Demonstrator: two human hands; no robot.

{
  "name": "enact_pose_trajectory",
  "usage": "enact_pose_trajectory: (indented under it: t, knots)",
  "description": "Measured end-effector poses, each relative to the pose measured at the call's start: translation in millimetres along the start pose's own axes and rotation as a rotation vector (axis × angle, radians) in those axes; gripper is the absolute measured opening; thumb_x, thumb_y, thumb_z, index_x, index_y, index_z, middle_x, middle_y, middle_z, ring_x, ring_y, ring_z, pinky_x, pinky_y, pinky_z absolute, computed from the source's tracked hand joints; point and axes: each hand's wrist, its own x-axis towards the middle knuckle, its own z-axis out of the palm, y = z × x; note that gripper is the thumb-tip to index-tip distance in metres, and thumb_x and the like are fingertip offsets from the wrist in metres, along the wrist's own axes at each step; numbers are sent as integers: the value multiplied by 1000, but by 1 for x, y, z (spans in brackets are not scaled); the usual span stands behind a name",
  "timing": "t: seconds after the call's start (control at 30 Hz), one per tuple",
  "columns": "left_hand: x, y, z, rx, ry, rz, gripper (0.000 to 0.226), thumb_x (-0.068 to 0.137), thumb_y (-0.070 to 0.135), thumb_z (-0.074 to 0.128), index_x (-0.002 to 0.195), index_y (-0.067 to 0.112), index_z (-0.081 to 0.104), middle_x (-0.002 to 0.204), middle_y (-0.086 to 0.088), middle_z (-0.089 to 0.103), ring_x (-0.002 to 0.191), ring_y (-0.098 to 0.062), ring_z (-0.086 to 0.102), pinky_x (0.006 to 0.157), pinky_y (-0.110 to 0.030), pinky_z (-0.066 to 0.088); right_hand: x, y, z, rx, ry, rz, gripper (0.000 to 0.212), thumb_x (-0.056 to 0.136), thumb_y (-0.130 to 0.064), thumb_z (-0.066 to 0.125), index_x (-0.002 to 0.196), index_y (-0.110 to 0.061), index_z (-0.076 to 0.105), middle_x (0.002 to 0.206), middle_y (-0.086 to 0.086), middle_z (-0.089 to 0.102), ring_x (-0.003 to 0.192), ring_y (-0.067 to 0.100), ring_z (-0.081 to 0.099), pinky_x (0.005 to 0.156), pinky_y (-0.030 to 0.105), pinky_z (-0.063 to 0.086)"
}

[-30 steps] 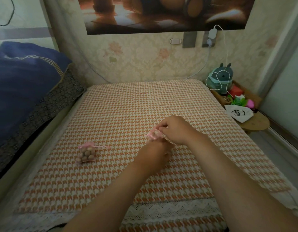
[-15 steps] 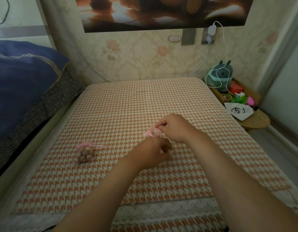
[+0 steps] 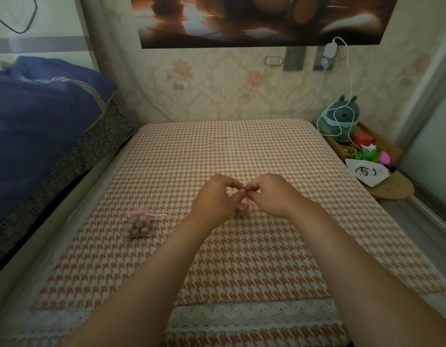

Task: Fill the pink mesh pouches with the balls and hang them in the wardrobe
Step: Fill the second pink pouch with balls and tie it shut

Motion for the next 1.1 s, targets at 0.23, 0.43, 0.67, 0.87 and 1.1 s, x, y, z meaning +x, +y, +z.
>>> enact_pose_trajectory:
  t: [0.23,0.43,0.67,0.87,1.1]
  knots:
    - [1,1,2,-38,-73,-19,21,82,38,72,103,32,68,98,15,68,70,1,64,60,-23,50,1,5,-2,-14,-3,13,23,99,-26,57,103,-32,79,96,-5,76,85,18,71,82,45,59]
    - [0,-9,-3,-137,-281,-48,71,73,41,82,132,33,44,113,14,62,93,-1,62,75,-19,52,2,4,0,-26,1,1,24,100,-26,57,111,-31,77,107,-7,76,92,17,71,86,44,58]
    - [-2,-18,-1,-59,-99,-17,17,87,21,71,104,21,73,88,8,73,78,-6,68,73,-27,57,-7,-5,-4,106,-3,-9,24,95,-24,62,113,-29,77,118,-9,73,106,9,66,94,31,53]
    - [-11,-20,-25,-37,-166,-61,24,90,14,55,102,25,72,94,11,71,81,-8,67,76,-35,59,-9,-9,3,182,-92,-26,40,91,-6,58,123,-24,73,122,-7,71,70,-6,55,63,16,42]
    - [-23,-22,-39,27,-281,-22,41,76,49,76,112,31,67,94,14,70,86,-4,66,80,-33,58,-3,-11,15,219,-59,-17,24,89,-18,75,110,-29,78,99,-12,76,59,-4,63,56,15,48]
